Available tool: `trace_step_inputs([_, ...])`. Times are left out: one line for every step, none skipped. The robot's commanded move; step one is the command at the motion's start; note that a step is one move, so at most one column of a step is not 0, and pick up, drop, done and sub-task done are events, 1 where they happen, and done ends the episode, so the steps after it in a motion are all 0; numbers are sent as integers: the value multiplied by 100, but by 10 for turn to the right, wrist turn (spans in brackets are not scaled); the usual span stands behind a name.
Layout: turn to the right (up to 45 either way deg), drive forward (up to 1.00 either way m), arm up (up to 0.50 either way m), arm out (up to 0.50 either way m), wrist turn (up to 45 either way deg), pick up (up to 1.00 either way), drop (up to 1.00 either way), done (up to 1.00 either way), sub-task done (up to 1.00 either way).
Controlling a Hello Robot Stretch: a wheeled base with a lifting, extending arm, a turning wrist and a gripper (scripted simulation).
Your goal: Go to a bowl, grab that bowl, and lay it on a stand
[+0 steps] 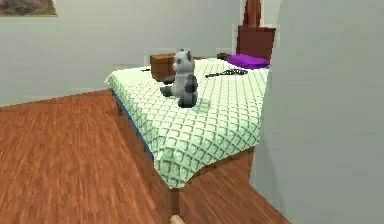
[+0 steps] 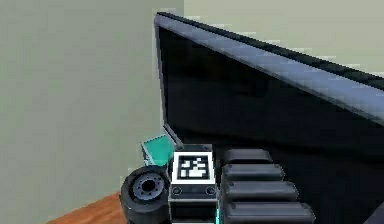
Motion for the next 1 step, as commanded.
trace_step_inputs([-120, 0, 0, 0, 0, 0, 0, 0, 0])
